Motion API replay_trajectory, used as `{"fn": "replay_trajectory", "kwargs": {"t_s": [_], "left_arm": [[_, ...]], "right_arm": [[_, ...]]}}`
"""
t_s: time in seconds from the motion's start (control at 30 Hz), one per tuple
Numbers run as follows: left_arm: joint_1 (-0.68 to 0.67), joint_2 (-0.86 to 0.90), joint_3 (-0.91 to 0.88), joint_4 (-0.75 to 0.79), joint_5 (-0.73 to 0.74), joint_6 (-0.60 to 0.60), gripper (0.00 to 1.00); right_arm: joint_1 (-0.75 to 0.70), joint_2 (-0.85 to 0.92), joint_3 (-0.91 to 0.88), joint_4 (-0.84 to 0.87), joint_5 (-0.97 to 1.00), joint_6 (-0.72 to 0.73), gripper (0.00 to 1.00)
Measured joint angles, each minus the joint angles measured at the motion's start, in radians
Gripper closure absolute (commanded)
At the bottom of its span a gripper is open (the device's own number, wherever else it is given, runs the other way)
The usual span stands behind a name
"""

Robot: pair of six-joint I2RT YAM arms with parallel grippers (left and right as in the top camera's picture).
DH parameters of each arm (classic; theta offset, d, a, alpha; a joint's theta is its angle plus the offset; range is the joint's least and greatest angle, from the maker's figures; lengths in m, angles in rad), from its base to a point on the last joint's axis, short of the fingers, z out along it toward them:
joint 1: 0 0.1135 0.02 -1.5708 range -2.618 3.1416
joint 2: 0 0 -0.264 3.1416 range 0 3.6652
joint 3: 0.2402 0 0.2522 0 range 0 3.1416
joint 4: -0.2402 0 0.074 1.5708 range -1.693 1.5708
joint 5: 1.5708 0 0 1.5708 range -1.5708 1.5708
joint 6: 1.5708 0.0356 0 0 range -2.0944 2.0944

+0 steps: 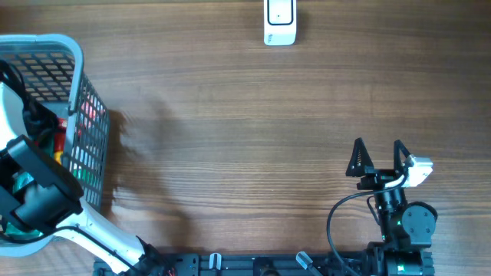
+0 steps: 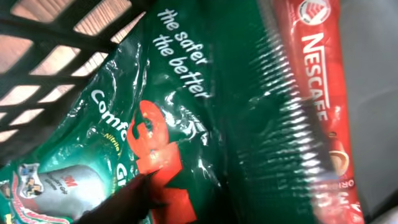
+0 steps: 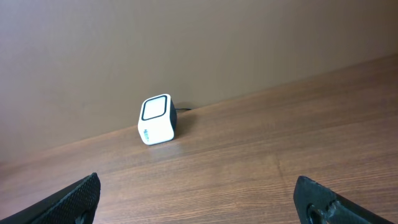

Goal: Scan the item barcode
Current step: 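Lift the glove pack out of the basket with the left gripper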

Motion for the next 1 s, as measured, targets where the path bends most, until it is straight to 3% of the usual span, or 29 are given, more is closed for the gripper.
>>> {"fn": "replay_trajectory", "kwargs": {"t_s": [0.07,0.5,1.0], "left_arm": [[0.000,0.000,-0.018,0.015,-0.001,-0.003,0.96],[0.002,-0.033,0.071,-0.059,-0.044,0.000,0.96],[0.003,-0.525,0.130,-0.078,0.014,-0.083,0.96]], "right_arm": [[0.000,0.000,0.000,0.000,0.000,0.000,0.00],[0.000,0.000,0.000,0.000,0.000,0.000,0.00],[0.000,0.000,0.000,0.000,0.000,0.000,0.00]]}}
